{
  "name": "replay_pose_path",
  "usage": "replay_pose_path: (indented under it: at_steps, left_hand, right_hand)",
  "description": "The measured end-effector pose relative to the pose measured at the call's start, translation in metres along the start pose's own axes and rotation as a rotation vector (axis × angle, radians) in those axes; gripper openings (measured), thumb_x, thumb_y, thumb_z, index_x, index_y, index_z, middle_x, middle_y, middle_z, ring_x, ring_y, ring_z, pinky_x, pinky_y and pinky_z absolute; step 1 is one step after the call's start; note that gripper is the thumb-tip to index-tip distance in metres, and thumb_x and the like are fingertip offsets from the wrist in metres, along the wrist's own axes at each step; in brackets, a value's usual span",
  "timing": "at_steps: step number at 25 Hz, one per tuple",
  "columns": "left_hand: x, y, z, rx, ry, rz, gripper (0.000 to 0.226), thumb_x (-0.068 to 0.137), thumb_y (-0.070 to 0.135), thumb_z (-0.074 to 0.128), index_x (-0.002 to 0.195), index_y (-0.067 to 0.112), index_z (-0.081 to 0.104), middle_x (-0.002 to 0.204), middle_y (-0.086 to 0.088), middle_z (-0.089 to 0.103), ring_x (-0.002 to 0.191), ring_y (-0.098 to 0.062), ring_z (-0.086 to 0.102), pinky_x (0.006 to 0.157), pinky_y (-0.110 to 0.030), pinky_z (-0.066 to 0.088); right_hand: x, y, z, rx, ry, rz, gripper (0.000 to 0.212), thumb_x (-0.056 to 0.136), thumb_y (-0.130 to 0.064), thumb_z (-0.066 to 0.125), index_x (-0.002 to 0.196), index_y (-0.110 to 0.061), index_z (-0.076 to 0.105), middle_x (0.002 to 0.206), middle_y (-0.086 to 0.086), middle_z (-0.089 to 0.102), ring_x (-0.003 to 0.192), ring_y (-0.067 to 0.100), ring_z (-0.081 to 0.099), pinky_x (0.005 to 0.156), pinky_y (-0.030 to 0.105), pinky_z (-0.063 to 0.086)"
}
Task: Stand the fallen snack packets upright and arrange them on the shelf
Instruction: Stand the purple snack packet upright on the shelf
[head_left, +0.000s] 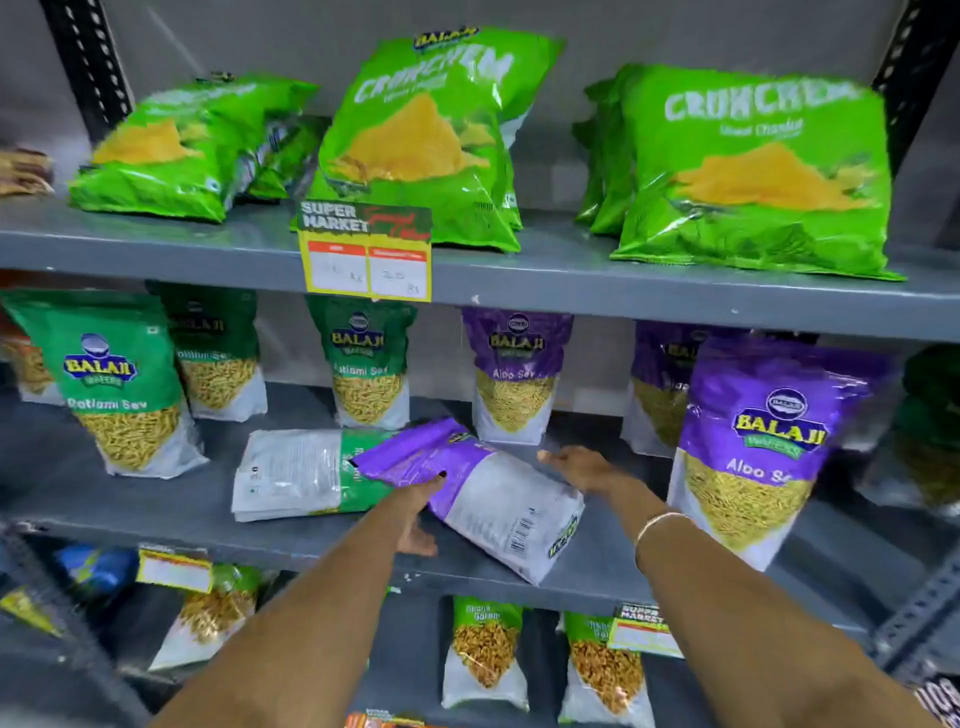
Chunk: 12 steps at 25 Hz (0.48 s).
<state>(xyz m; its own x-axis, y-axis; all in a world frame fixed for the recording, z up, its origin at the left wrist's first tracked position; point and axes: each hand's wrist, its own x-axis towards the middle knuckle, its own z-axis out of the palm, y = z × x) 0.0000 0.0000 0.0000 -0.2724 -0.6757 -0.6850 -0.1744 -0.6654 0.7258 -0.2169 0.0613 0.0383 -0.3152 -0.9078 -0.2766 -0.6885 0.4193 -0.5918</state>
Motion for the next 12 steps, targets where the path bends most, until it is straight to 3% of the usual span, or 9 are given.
replay_pose_path:
  at_steps: [2, 4, 6, 7, 9, 11, 12]
  left_hand:
    - [0.010, 0.000, 0.005, -0.133, -0.061, -0.040, 0.076, 0.085, 0.035, 0.058, 0.142, 0.000, 0.023, 0.146, -0.024, 0.033, 0.134, -0.040, 0.035, 0.108, -0.051, 0.034]
    - [0.020, -0.003, 0.006, -0.188, -0.128, -0.068, 0.063, 0.083, 0.030, 0.062, 0.133, 0.000, 0.038, 0.115, -0.023, 0.053, 0.124, -0.039, 0.048, 0.102, -0.048, 0.039]
    - [0.028, -0.004, 0.006, -0.171, -0.133, -0.075, 0.042, 0.082, 0.024, 0.065, 0.113, 0.001, 0.049, 0.091, -0.020, 0.056, 0.096, -0.036, 0.059, 0.102, -0.049, 0.039]
    - [0.029, -0.005, 0.007, -0.175, -0.127, -0.070, 0.031, 0.082, 0.021, 0.066, 0.102, 0.001, 0.051, 0.087, -0.019, 0.057, 0.084, -0.034, 0.059, 0.105, -0.050, 0.039]
    - [0.030, -0.004, 0.007, -0.209, -0.139, -0.034, 0.022, 0.080, 0.014, 0.067, 0.088, 0.002, 0.052, 0.085, -0.017, 0.058, 0.077, -0.032, 0.058, 0.104, -0.054, 0.040]
    - [0.026, 0.002, 0.006, -0.205, -0.157, 0.010, 0.020, 0.078, 0.009, 0.069, 0.088, 0.002, 0.053, 0.085, -0.016, 0.060, 0.077, -0.030, 0.059, 0.098, -0.055, 0.043]
    - [0.022, 0.006, 0.006, -0.186, -0.168, 0.035, 0.018, 0.078, 0.008, 0.068, 0.088, 0.003, 0.054, 0.084, -0.015, 0.061, 0.076, -0.028, 0.059, 0.094, -0.054, 0.045]
  right_hand:
    - [0.014, 0.006, 0.006, -0.001, -0.067, 0.037, 0.063, 0.089, -0.053, 0.041, 0.136, -0.011, 0.045, 0.093, 0.001, 0.052, 0.066, 0.010, 0.047, 0.067, 0.026, 0.038]
    - [0.025, 0.011, 0.014, -0.011, -0.155, 0.076, 0.057, 0.088, -0.053, 0.044, 0.113, -0.004, 0.058, 0.068, -0.003, 0.045, 0.054, 0.008, 0.036, 0.052, 0.021, 0.029]
    - [0.025, 0.008, 0.012, 0.020, -0.185, 0.091, 0.042, 0.086, -0.049, 0.052, 0.084, -0.008, 0.056, 0.064, -0.002, 0.045, 0.054, 0.009, 0.041, 0.048, 0.020, 0.030]
    - [0.025, 0.007, 0.011, 0.084, -0.186, 0.071, 0.036, 0.084, -0.045, 0.057, 0.079, -0.010, 0.055, 0.065, -0.001, 0.047, 0.055, 0.009, 0.043, 0.047, 0.019, 0.033]
    - [0.023, 0.006, 0.008, 0.187, -0.180, 0.038, 0.033, 0.080, -0.037, 0.066, 0.091, -0.007, 0.059, 0.076, 0.001, 0.054, 0.066, 0.011, 0.054, 0.057, 0.018, 0.041]
    - [0.020, 0.004, 0.005, 0.202, -0.168, 0.039, 0.049, 0.079, -0.031, 0.070, 0.115, -0.002, 0.055, 0.096, 0.002, 0.053, 0.093, 0.019, 0.059, 0.076, 0.024, 0.045]
    - [0.015, -0.001, 0.003, 0.192, -0.175, 0.056, 0.054, 0.078, -0.028, 0.070, 0.120, 0.000, 0.052, 0.100, 0.001, 0.052, 0.097, 0.019, 0.057, 0.077, 0.026, 0.048]
